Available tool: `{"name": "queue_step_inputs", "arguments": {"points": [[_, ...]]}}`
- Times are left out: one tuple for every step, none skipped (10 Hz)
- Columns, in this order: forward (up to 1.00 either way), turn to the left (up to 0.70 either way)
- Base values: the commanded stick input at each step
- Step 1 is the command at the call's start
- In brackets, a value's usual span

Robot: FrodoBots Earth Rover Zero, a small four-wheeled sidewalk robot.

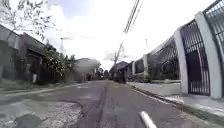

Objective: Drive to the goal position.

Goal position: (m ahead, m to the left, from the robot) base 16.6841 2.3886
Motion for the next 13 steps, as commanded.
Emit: {"name": "queue_step_inputs", "arguments": {"points": [[0.5,0.0],[0.5,0.0],[0.5,0.0],[0.5,0.0],[0.5,0.0],[0.5,0.0],[0.5,0.0],[0.5,0.0],[0.5,0.0],[0.5,0.0],[0.5,0.0],[0.5,0.0],[0.5,0.0]]}}
